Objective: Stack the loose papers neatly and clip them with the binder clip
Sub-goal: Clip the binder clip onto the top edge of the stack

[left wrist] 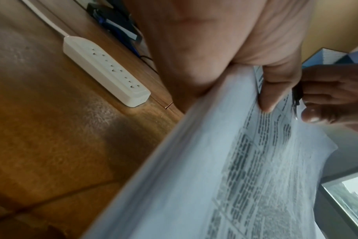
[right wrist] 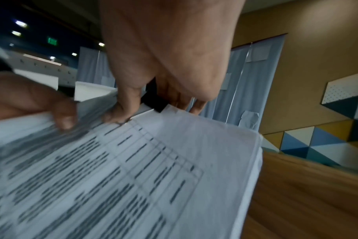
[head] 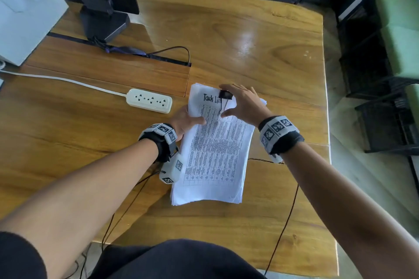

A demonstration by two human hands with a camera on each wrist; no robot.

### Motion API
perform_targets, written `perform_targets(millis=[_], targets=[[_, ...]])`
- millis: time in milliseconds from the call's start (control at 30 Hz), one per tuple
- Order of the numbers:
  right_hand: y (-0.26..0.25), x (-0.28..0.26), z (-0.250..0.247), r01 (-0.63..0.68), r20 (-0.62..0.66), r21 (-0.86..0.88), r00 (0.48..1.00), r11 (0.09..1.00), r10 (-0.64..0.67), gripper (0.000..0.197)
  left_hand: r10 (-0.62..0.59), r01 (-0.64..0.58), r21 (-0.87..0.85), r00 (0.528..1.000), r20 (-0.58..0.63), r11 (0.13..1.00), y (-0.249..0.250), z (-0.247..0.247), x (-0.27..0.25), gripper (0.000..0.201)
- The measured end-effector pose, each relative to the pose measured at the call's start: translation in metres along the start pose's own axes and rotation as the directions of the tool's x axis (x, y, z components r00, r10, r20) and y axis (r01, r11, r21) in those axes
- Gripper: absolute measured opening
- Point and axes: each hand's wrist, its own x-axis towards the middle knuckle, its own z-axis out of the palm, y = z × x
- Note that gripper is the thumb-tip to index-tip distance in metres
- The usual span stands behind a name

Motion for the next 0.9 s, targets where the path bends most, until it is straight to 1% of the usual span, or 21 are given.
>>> perform_targets(millis=[67,167,200,267,367,467,533,567,600,667,700,733,767,800,833,867,900], targets=[[0.0,0.007,-0.006,-0.02,0.091,0.039,0.996,0.999,0.016,0.067,0.012,-0.012,0.061,1.0,0.009,0.998,-0.003,-0.001,0.004,0.056],[-0.003,0.015,-0.014,-0.071,0.268,0.095,0.962,0.993,0.043,0.038,0.017,-0.021,0.194,1.0,0.02,0.981,-0.012,-0.003,0.013,0.049],[-0.003,0.017,-0.015,-0.086,0.3,0.108,0.953,0.99,0.05,0.033,0.022,-0.026,0.204,0.999,0.024,0.979,-0.014,-0.004,0.016,0.048],[-0.003,0.018,-0.016,-0.105,0.32,0.146,0.946,0.984,0.054,0.03,0.034,-0.038,0.222,0.999,0.024,0.974,-0.016,-0.004,0.016,0.052],[0.0,0.019,-0.014,-0.109,0.318,0.182,0.947,0.977,0.046,0.03,0.034,-0.038,0.199,0.999,0.022,0.979,-0.016,-0.006,0.017,0.065],[0.0,0.018,-0.012,-0.131,0.312,0.197,0.948,0.972,0.064,0.031,0.014,-0.019,0.179,0.999,0.029,0.984,-0.015,-0.004,0.018,0.067],[0.006,0.014,-0.01,-0.162,0.313,0.215,0.946,0.963,0.089,0.035,0.01,-0.013,0.152,1.0,0.018,0.988,-0.014,-0.001,0.017,0.061],[0.014,0.01,-0.009,-0.191,0.302,0.228,0.946,0.955,0.118,0.04,0.012,-0.014,0.125,1.0,0.016,0.992,-0.013,0.001,0.017,0.058],[0.024,0.004,-0.008,-0.239,0.282,0.241,0.945,0.941,0.167,0.048,0.012,-0.014,0.097,1.0,0.014,0.995,-0.011,0.003,0.017,0.052],[0.047,-0.012,-0.005,-0.359,0.199,0.284,0.929,0.889,0.312,0.067,0.019,-0.021,0.073,1.0,0.02,0.997,-0.008,0.007,0.016,0.032],[0.062,-0.023,-0.001,-0.42,0.142,0.351,0.907,0.837,0.396,0.072,0.021,-0.024,0.073,0.999,0.03,0.997,-0.005,0.01,0.017,0.027],[0.075,-0.036,0.005,-0.47,0.102,0.464,0.87,0.751,0.482,0.073,0.018,-0.02,0.074,1.0,0.025,0.997,-0.005,0.013,0.019,0.024],[0.087,-0.05,0.011,-0.495,0.102,0.611,0.823,0.618,0.559,0.073,0.014,-0.016,0.082,1.0,0.024,0.997,-0.003,0.016,0.019,0.023],[0.096,-0.065,0.019,-0.497,0.157,0.741,0.782,0.452,0.604,0.071,0.005,-0.007,0.084,1.0,0.024,0.996,-0.003,0.021,0.021,0.025],[0.102,-0.08,0.028,-0.484,0.234,0.825,0.763,0.293,0.603,0.067,0.001,-0.003,0.063,1.0,0.026,0.998,-0.005,0.024,0.025,0.026],[0.105,-0.093,0.038,-0.478,0.306,0.86,0.763,0.179,0.569,0.06,-0.007,0.006,0.043,1.0,0.022,0.999,-0.008,0.029,0.03,0.028],[0.107,-0.104,0.048,-0.473,0.352,0.874,0.777,0.113,0.522,0.052,-0.01,0.01,0.021,1.0,0.017,1.0,-0.011,0.035,0.036,0.032]])
